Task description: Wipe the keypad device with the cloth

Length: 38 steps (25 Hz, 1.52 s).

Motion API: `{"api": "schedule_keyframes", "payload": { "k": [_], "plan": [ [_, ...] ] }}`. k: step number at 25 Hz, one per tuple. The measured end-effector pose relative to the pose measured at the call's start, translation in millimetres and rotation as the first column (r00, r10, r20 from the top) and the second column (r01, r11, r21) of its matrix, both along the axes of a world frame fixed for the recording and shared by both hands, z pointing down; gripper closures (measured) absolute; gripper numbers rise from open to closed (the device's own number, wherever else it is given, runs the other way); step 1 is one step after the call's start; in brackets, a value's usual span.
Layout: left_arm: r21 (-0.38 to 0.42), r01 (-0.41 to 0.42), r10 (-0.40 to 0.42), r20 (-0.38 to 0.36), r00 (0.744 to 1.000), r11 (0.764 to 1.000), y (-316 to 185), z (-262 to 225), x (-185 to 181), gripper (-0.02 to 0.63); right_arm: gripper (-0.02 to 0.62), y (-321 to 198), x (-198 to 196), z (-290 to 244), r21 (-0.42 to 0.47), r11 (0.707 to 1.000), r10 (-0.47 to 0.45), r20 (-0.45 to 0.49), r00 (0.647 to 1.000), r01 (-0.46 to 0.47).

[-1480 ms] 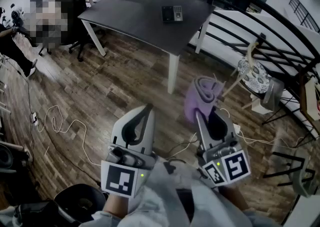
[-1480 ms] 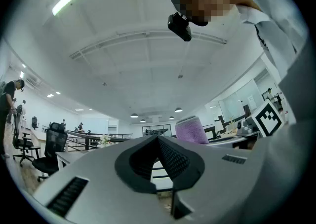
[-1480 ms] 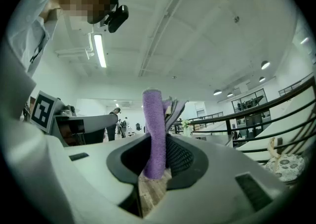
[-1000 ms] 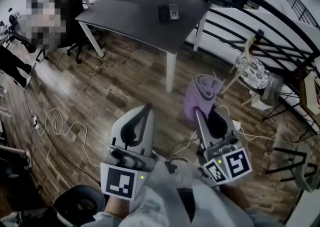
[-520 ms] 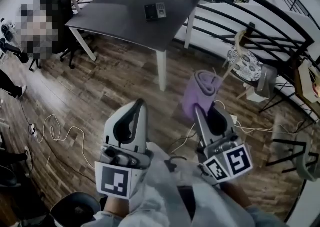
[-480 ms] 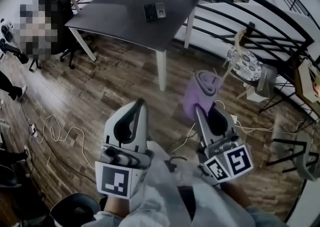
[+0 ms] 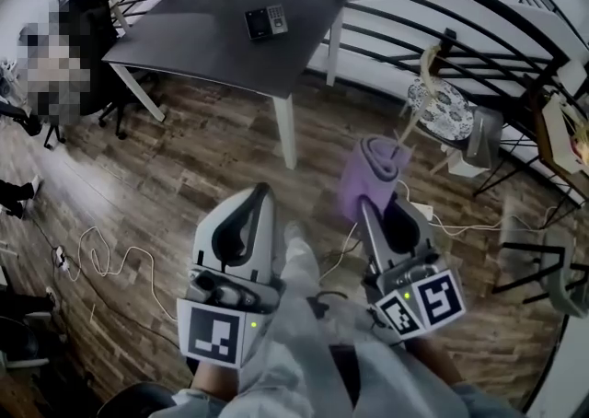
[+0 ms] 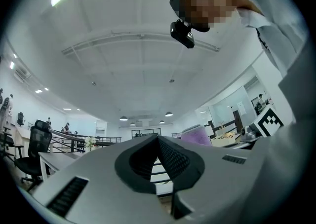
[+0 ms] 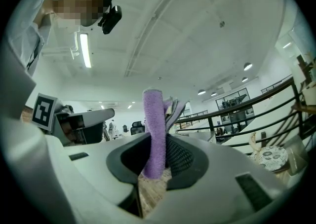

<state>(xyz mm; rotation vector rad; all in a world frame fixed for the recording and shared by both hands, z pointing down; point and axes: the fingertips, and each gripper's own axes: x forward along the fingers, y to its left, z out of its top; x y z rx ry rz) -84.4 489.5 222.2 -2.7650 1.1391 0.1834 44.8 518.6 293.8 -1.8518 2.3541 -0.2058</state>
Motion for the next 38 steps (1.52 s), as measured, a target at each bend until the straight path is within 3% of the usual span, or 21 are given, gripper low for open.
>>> {"api": "schedule_keyframes", "payload": {
  "k": [21,38],
  "plan": [
    [-0.008,-0.041,0.041,-0.008,0.999,0.999,-159,-10,36,0.595,0.505,-160,25,-16,-0.01,1.0,-0.001,-0.023,1.0,0.001],
    [0.0,-0.015,0.015,0.005,1.0,1.0,-296,-7,34,0.595,0.505,-304,29,-11,0.002,1.0,-0.022,-0.015,1.0,0.022]
  ]
}}
